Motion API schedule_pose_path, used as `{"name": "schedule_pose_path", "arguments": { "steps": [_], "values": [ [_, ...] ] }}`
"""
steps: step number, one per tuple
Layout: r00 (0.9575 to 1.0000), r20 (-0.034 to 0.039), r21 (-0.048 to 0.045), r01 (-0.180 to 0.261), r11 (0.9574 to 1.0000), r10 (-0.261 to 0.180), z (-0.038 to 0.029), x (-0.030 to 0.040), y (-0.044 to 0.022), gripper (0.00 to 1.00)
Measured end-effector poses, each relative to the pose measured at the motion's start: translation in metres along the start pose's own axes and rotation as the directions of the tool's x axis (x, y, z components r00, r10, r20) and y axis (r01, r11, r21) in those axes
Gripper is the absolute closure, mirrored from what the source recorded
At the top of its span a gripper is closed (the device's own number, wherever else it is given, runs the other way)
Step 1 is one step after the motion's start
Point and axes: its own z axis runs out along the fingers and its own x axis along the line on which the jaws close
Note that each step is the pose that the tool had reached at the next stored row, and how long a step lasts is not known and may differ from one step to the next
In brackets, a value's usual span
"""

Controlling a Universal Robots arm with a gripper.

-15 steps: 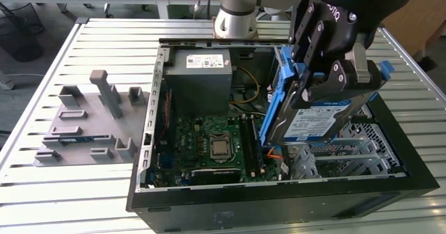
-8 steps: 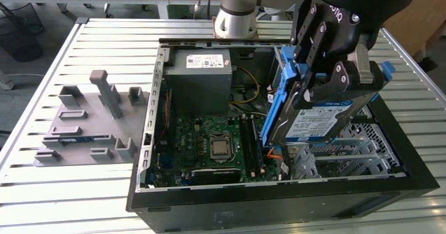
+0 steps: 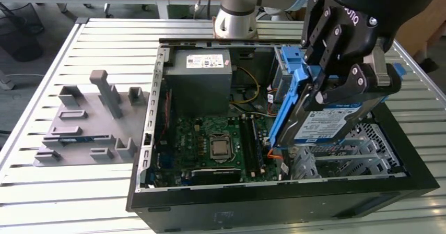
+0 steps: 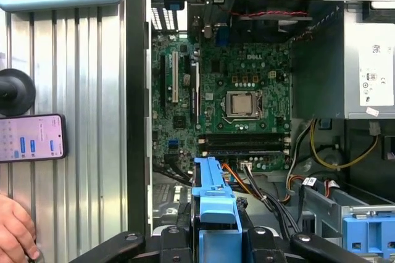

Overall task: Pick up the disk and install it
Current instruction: 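Insert the disk into the insertion slot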

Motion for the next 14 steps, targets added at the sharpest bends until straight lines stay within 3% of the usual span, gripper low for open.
{"name": "schedule_pose_path", "arguments": {
  "steps": [1,5,14],
  "values": [
    [1.0,-0.0032,0.0001,0.0,1.0,0.0,0.0005,0.0003,-0.0005,0.64],
    [1.0,-0.0034,0.0,0.002,1.0,-0.002,0.0034,0.0003,-0.0053,0.64],
    [1.0,-0.0033,-0.0014,0.003,1.0,-0.003,0.005,-0.0004,-0.0337,0.64]
  ]
}}
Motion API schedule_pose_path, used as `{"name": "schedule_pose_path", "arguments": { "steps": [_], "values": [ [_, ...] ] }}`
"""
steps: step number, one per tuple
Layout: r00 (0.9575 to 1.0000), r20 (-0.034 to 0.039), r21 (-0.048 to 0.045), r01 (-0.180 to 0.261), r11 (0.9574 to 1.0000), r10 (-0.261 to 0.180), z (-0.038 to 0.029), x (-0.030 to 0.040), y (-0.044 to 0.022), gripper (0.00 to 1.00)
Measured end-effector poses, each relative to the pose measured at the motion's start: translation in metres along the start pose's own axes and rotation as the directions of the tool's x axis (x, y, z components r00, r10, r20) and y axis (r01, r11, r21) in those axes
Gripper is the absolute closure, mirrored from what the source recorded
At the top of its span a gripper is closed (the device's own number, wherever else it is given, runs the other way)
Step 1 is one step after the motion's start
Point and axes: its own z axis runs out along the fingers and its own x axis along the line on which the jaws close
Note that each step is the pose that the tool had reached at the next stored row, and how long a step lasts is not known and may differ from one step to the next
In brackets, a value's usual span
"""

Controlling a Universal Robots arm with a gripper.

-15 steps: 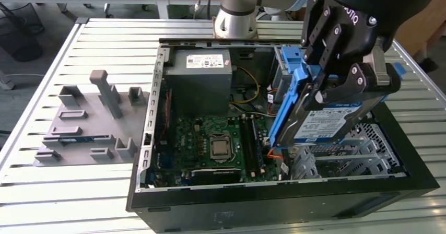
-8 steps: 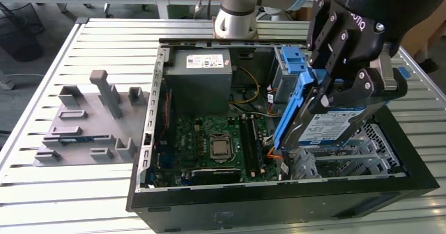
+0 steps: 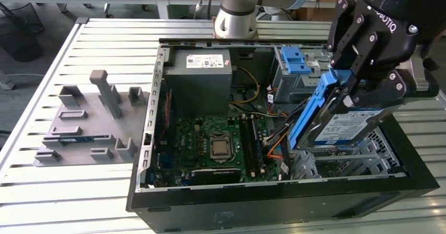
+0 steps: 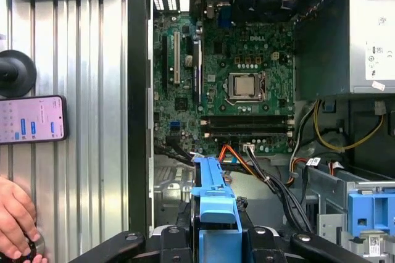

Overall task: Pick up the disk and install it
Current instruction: 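Insert the disk into the insertion slot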

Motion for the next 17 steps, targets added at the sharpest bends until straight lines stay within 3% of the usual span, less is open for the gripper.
{"name": "schedule_pose_path", "arguments": {
  "steps": [7,11,17],
  "values": [
    [1.0,0.0,0.0,0.001,1.0,-0.001,0.0003,-0.0001,-0.0039,0.64],
    [0.9997,-0.0003,-0.0008,0.025,0.9997,-0.025,0.0011,-0.0001,-0.0089,0.64],
    [0.9998,-0.0002,-0.0009,0.021,0.9998,-0.021,0.0028,-0.0002,-0.0193,0.64]
  ]
}}
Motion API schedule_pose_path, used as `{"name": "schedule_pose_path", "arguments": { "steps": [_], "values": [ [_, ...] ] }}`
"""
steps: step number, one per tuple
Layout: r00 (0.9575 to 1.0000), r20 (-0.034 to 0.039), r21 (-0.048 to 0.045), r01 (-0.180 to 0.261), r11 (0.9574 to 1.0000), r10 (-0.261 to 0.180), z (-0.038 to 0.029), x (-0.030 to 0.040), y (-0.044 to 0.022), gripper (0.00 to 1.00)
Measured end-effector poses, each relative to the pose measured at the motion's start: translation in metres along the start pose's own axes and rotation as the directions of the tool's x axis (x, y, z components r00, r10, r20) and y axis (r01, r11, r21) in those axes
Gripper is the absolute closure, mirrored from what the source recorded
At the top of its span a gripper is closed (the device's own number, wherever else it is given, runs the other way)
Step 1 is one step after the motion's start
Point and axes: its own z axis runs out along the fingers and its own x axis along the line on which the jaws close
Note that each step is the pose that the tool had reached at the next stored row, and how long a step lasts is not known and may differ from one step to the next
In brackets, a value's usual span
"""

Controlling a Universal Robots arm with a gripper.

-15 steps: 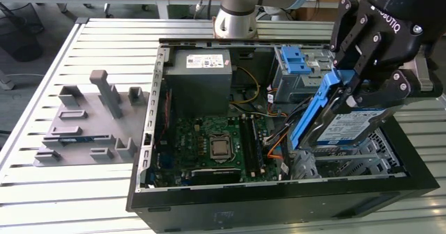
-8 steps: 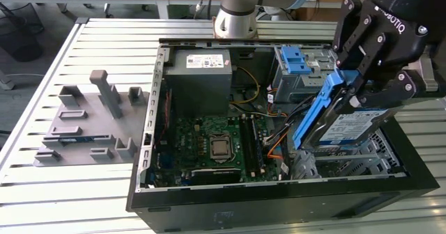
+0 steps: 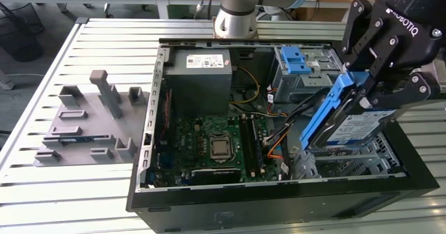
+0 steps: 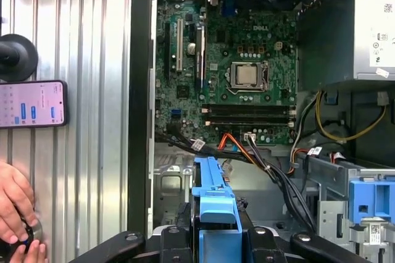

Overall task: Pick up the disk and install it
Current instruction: 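Insert the disk into the insertion slot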

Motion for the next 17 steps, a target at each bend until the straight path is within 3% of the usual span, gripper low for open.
{"name": "schedule_pose_path", "arguments": {
  "steps": [9,17],
  "values": [
    [1.0,-0.0001,0.0004,-0.01,1.0,0.01,0.0034,0.0001,-0.0142,0.64],
    [0.9997,0.0002,0.001,-0.025,0.9997,0.025,0.0058,0.0002,-0.0175,0.64]
  ]
}}
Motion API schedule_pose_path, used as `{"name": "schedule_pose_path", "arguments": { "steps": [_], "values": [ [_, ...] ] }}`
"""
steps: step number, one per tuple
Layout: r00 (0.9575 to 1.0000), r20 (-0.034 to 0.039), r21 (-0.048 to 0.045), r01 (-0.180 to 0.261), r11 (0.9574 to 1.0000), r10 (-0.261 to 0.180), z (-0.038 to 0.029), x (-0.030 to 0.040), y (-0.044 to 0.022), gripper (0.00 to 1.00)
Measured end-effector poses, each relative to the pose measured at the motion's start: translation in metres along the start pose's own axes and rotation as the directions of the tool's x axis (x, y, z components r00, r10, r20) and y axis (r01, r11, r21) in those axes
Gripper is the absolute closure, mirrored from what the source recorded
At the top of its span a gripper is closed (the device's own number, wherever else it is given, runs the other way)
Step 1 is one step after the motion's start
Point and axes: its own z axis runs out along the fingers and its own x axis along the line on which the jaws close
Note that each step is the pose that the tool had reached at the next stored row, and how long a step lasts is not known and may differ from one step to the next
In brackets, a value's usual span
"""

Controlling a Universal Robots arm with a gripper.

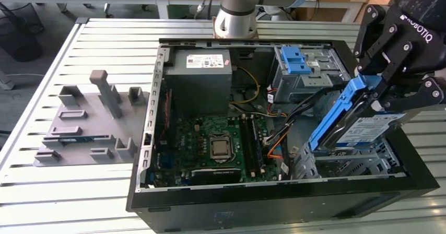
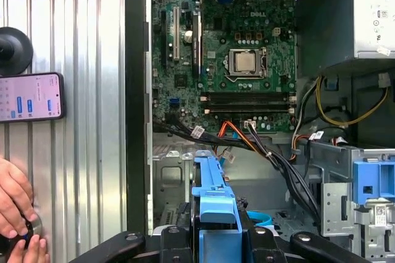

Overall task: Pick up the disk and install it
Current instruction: 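Insert the disk into the insertion slot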

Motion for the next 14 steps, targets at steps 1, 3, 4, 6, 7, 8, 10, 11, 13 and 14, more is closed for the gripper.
{"name": "schedule_pose_path", "arguments": {
  "steps": [1,3,4,6,7,8,10,11,13,14],
  "values": [
    [1.0,0.0,0.0,0.0,1.0,0.0,0.0004,0.0,-0.0003,0.64],
    [1.0,0.0,0.0,0.0,1.0,0.0,0.0013,0.0001,-0.0007,0.64],
    [1.0,0.0001,0.0,0.0,1.0,0.0,0.0019,0.0002,-0.0007,0.64],
    [1.0,-0.0001,0.0,0.0,1.0,0.0,0.0024,0.0003,-0.0008,0.64],
    [1.0,-0.0001,0.0,0.0,1.0,0.0,0.0028,0.0004,-0.0009,0.64],
    [1.0,0.0,0.0,0.0,1.0,0.0,0.0033,0.0005,-0.0009,0.64],
    [1.0,0.0,0.0,0.0,1.0,0.0,0.0039,0.0008,-0.001,0.64],
    [1.0,0.0,0.0,0.0,1.0,0.0,0.0043,0.001,-0.001,0.64],
    [1.0,-0.0001,0.0,0.0,1.0,0.0,0.0049,0.0012,-0.0011,0.64],
    [1.0,-0.0002,0.0,0.0,1.0,0.0,0.0052,0.0014,-0.0012,0.64]
  ]
}}
